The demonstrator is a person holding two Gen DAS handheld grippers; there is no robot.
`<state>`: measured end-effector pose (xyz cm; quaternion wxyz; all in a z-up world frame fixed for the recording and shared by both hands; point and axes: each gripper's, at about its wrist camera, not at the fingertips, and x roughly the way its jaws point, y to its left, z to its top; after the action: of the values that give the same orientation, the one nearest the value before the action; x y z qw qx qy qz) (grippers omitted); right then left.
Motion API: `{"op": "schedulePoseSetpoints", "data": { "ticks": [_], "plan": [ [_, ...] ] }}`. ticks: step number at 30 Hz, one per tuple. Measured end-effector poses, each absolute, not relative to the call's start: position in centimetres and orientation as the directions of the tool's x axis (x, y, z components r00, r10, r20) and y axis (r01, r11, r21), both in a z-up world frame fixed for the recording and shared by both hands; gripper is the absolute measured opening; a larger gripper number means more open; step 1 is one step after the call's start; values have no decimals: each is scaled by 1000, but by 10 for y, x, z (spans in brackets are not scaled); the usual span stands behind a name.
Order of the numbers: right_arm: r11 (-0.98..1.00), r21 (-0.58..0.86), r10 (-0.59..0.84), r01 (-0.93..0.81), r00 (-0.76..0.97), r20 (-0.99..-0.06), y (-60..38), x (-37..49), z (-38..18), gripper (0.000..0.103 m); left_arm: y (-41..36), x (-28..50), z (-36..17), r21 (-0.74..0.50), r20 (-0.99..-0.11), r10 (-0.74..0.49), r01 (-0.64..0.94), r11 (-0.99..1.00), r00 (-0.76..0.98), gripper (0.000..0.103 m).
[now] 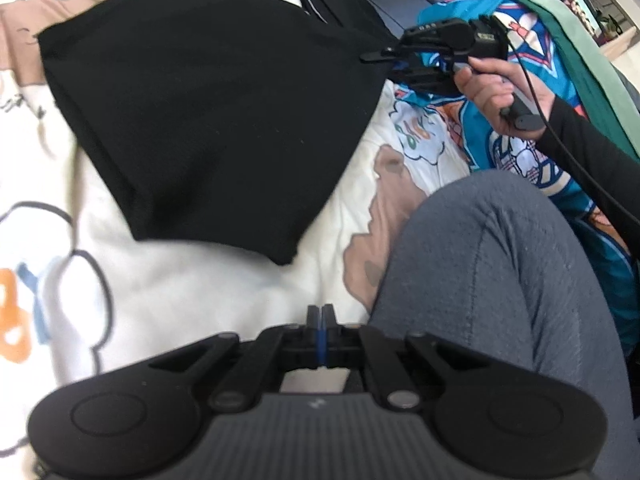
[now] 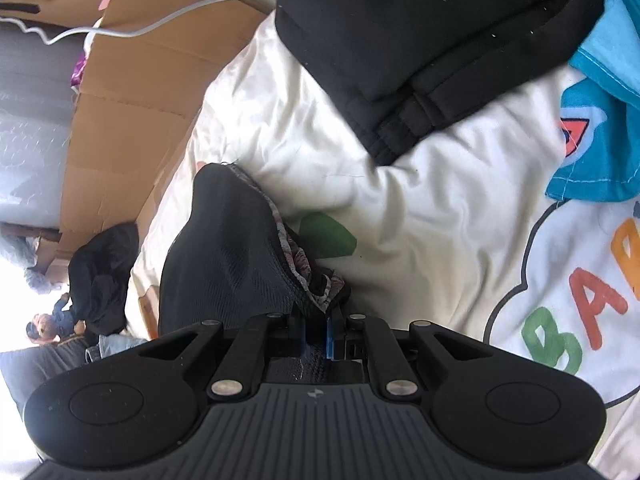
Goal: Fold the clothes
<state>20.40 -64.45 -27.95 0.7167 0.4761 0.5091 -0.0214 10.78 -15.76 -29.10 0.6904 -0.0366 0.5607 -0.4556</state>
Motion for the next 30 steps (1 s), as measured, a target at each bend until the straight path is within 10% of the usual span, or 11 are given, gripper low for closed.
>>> {"op": "schedulePoseSetpoints", "data": {
  "ticks": [5,30],
  "plan": [
    [468,696,460,544,523,-718,-643,187,-282,44,-150,130,-268,-532,-748,-663,605,592,-9,2],
    [402,690,441,601,534,-722,-606,152,-323,48,-154,262,-198,-391,-722,-642,614,685,257,21]
  ]
}}
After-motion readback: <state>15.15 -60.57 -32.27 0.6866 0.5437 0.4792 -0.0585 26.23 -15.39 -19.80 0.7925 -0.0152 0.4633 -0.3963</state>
